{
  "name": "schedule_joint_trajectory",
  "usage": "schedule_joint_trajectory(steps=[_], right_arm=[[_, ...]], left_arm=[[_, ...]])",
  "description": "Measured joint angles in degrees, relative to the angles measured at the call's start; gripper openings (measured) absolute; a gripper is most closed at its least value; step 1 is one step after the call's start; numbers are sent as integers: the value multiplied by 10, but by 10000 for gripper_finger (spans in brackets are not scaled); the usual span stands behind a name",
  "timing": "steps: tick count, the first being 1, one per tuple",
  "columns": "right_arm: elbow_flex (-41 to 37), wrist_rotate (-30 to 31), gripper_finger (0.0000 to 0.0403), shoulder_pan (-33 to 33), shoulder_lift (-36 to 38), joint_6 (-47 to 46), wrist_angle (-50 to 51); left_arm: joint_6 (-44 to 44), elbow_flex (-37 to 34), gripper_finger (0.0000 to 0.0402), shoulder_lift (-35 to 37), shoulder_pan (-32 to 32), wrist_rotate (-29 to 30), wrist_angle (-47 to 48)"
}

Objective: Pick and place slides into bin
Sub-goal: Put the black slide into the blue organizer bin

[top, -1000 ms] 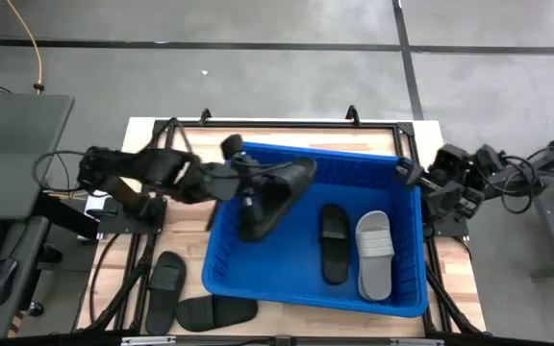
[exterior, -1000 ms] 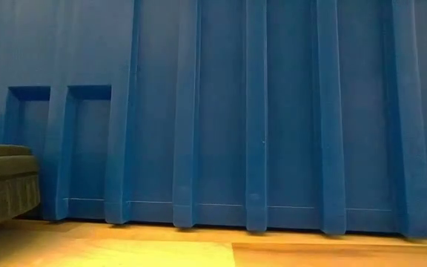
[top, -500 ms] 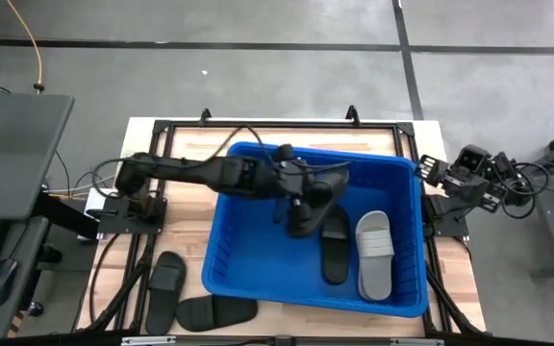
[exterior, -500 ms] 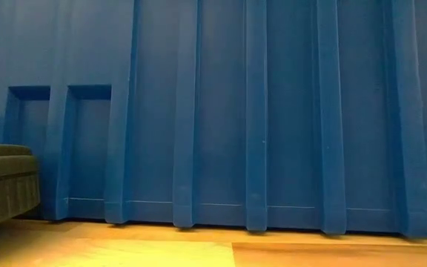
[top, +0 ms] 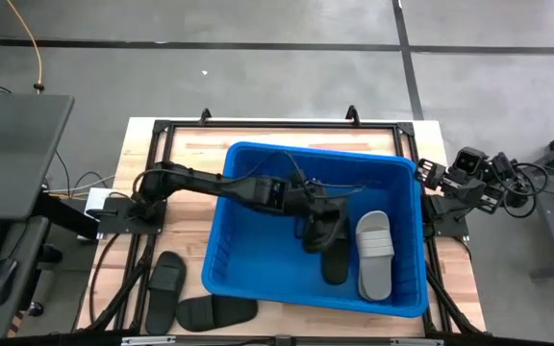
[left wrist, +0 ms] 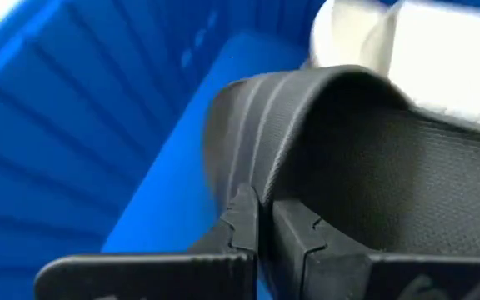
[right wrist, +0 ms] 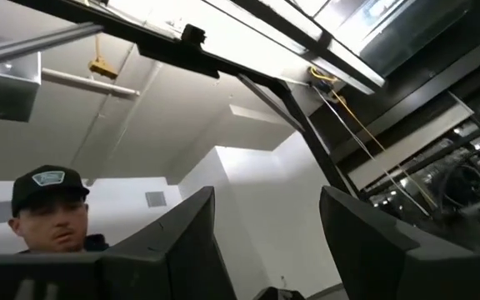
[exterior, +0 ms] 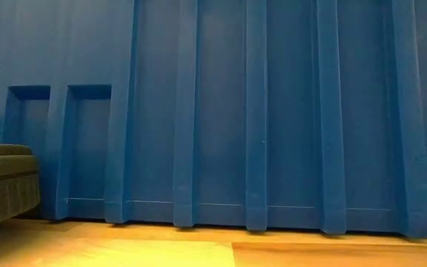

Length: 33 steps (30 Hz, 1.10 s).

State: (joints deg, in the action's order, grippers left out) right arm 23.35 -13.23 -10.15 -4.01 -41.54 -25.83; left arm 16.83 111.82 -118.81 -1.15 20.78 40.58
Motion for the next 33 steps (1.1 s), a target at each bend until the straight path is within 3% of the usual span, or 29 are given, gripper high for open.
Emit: schedule_joint_trajectory(steps=[3,10,23,27,33], right_arm=[[0,-1,206,0,0,-2,17],[0,-1,207,0,1,-5,28],[0,-3,206,0,-1,-10,55],[0,-3,206,0,-1,-19,63],[0,-3,207,0,-1,-16,79]], left_arm=[[27,2,1,-11,-4,13,-12],[55,-1,1,-37,-9,-24,-12],[32,2,1,-90,-7,-9,-112],[1,2,1,-89,-10,-14,-90],[-24,14,1,-74,-15,46,-20]])
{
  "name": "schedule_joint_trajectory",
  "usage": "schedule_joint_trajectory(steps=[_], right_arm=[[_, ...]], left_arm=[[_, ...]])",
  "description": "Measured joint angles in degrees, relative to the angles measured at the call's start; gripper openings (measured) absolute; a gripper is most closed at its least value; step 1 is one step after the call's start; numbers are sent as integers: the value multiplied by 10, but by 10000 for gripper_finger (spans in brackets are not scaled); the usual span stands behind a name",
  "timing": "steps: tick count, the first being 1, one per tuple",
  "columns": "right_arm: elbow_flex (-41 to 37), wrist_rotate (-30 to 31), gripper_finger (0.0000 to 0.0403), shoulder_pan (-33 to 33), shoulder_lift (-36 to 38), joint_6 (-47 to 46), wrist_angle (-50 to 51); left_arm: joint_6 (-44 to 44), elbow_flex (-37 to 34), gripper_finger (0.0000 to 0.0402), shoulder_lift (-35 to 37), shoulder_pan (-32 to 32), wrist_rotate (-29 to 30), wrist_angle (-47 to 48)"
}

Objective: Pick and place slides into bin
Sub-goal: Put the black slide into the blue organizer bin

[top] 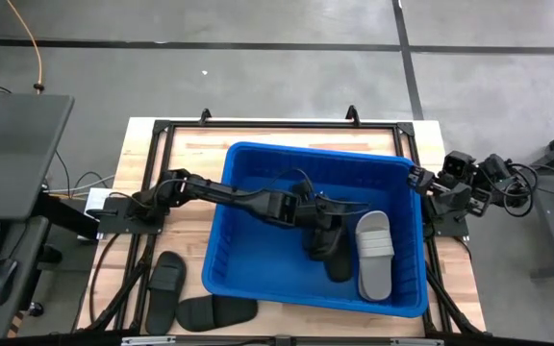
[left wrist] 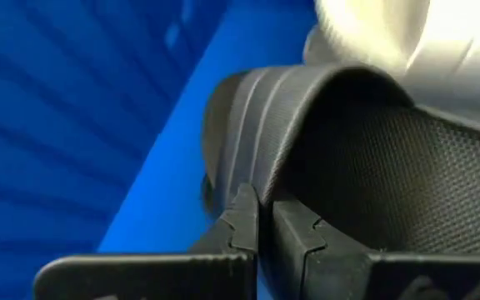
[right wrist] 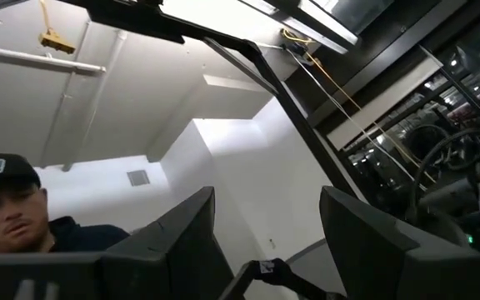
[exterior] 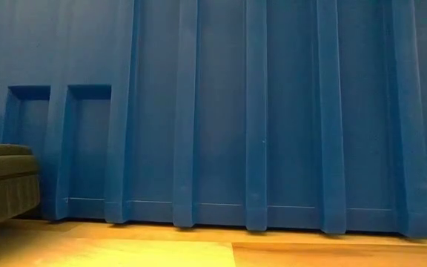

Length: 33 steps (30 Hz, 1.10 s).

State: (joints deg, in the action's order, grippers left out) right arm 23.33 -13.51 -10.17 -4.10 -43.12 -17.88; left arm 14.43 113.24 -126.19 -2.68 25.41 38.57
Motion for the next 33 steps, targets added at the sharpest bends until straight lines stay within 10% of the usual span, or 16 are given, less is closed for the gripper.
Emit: schedule_joint_trajectory(steps=[24,33], right_arm=[[0,4,207,0,0,11,27],[0,14,206,0,-1,17,69]], left_arm=[[22,24,3,-66,4,-20,-46],[56,22,87,-74,3,-61,-188]])
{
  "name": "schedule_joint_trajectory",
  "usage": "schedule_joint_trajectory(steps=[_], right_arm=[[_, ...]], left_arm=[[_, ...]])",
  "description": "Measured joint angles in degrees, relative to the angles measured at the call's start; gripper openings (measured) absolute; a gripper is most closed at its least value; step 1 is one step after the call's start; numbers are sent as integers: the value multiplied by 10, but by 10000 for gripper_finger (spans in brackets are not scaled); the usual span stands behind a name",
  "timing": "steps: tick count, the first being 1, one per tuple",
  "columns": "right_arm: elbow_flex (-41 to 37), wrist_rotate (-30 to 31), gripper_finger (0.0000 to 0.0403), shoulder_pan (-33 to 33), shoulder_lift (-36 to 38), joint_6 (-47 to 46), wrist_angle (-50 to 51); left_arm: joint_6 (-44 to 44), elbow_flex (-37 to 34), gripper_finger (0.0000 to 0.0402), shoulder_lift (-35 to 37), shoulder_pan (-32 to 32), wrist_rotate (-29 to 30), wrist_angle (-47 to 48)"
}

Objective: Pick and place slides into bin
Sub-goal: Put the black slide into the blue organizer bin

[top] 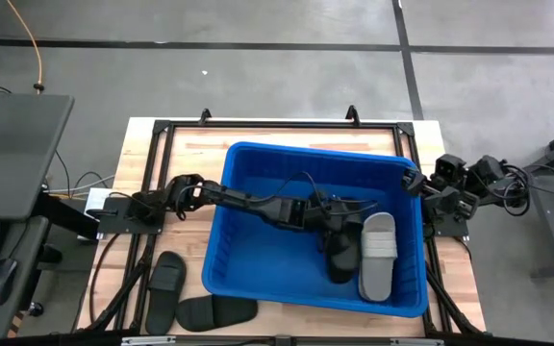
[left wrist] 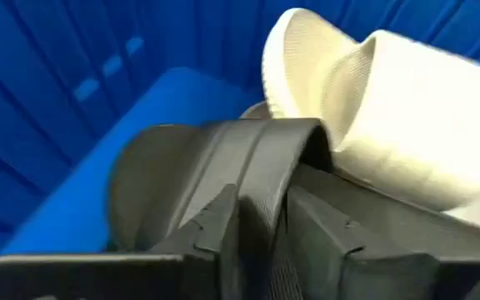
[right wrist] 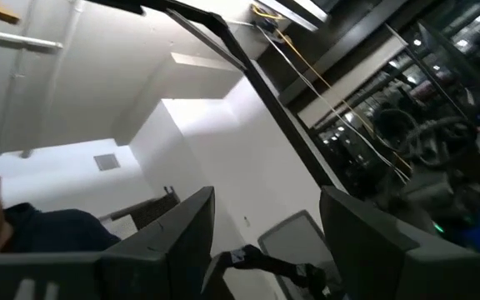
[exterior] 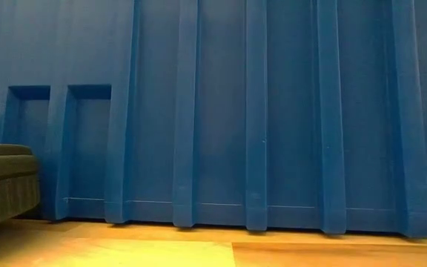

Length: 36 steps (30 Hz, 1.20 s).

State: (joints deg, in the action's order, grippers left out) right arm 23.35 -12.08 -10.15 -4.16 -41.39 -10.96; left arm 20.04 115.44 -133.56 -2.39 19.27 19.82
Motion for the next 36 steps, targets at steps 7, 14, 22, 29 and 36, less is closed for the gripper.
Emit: schedule_joint_trajectory(steps=[7,14,22,29,36], right_arm=[[0,13,207,0,0,5,6],[0,13,207,0,0,5,16],[0,9,207,0,0,0,22],[0,6,207,0,0,0,40],[0,7,207,0,0,-5,56]], left_arm=[[72,0,147,1,0,-46,25],[89,1,187,2,-4,-60,57],[83,2,245,12,2,-120,111],[102,0,304,24,-7,-101,66],[92,-1,342,36,-7,-140,66]])
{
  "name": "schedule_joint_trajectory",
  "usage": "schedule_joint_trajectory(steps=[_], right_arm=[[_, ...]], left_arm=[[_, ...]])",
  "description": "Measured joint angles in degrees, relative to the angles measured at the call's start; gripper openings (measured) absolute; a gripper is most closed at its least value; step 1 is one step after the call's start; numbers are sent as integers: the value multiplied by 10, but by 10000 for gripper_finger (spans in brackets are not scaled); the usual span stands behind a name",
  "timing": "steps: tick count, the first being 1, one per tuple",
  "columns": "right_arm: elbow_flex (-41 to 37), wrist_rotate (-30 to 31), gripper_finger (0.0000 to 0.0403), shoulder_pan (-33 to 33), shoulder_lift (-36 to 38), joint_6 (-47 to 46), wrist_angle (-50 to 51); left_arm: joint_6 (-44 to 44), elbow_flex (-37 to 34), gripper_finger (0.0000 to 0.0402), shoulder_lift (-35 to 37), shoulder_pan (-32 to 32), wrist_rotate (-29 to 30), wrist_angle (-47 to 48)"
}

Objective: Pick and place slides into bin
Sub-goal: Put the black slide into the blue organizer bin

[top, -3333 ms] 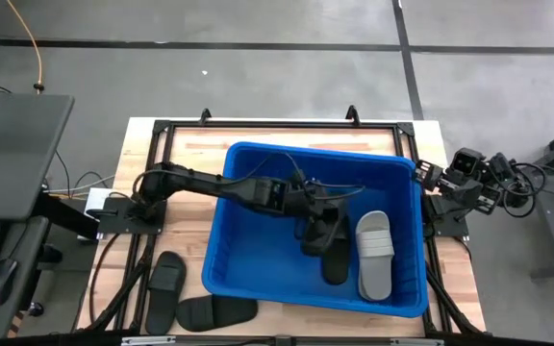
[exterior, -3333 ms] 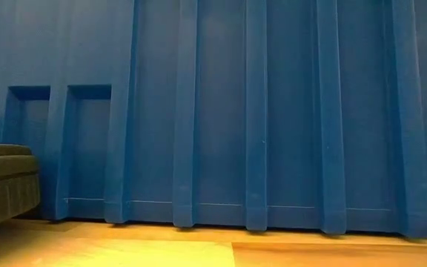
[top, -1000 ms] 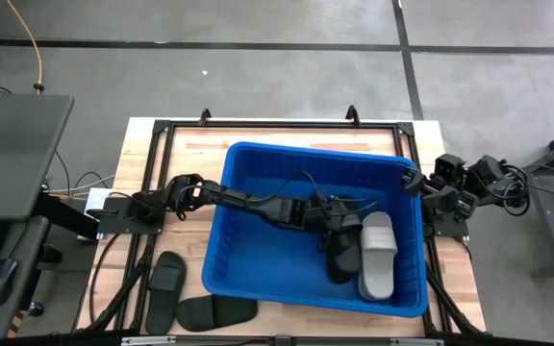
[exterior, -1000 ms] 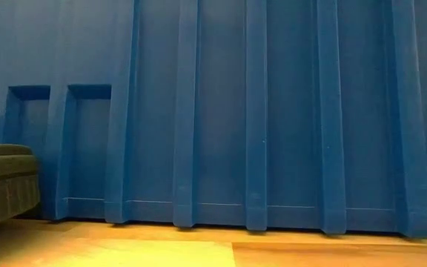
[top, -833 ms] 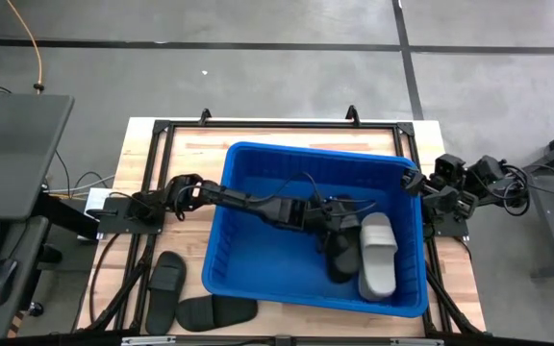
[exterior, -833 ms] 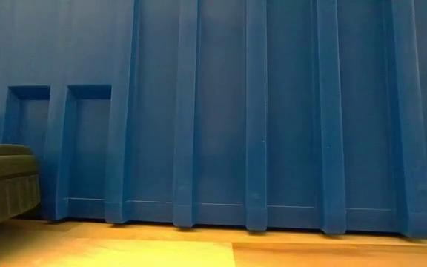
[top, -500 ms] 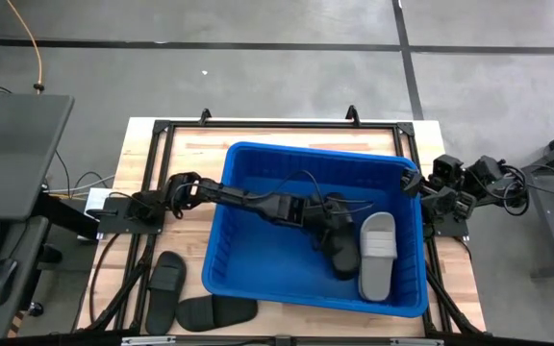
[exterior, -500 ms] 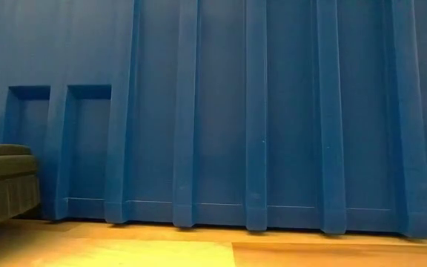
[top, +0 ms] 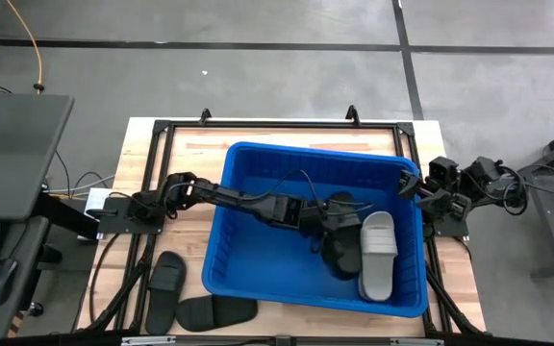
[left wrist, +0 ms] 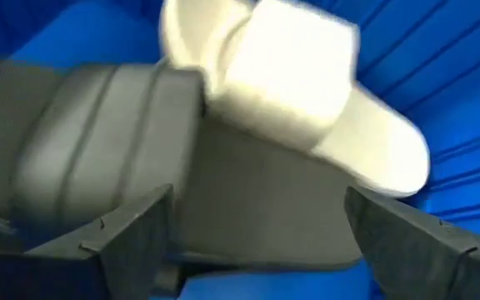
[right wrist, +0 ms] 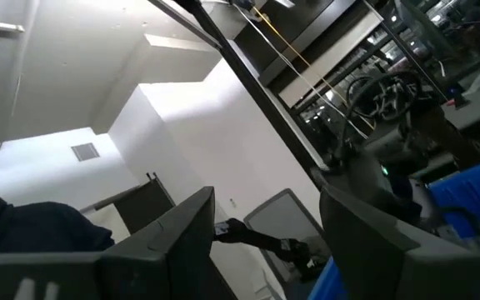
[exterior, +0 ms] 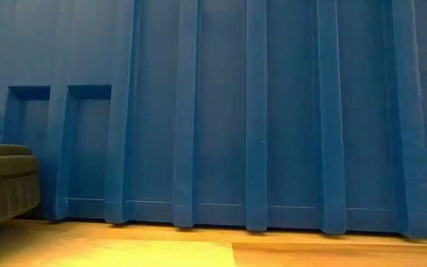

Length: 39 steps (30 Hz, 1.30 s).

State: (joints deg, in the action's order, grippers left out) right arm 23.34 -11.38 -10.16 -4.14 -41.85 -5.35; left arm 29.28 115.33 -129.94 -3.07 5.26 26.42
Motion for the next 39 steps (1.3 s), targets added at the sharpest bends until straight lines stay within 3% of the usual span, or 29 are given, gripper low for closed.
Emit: schedule_joint_trajectory(steps=[6,9,16,19,21,26,31,36,39], right_arm=[[0,-8,207,0,0,-18,-2],[0,-11,207,0,0,-22,-2],[0,-11,207,0,0,-32,0],[0,-10,207,0,0,-32,-5],[0,-8,207,0,0,-32,-4],[0,-6,207,0,0,-33,-2],[0,-1,206,0,0,-32,1],[0,14,206,0,1,-32,5],[0,14,207,0,1,-32,5]], left_arm=[[0,0,342,8,0,-53,-11],[-11,0,330,14,-1,-92,-76],[-31,1,288,51,-28,-47,-191],[-50,1,277,79,-36,-36,-188],[-62,2,276,98,-45,1,-169],[-79,0,280,174,-75,125,11],[-108,-6,282,254,-107,218,107],[-88,-61,282,349,-155,334,180],[-55,-130,282,416,-199,412,199]])
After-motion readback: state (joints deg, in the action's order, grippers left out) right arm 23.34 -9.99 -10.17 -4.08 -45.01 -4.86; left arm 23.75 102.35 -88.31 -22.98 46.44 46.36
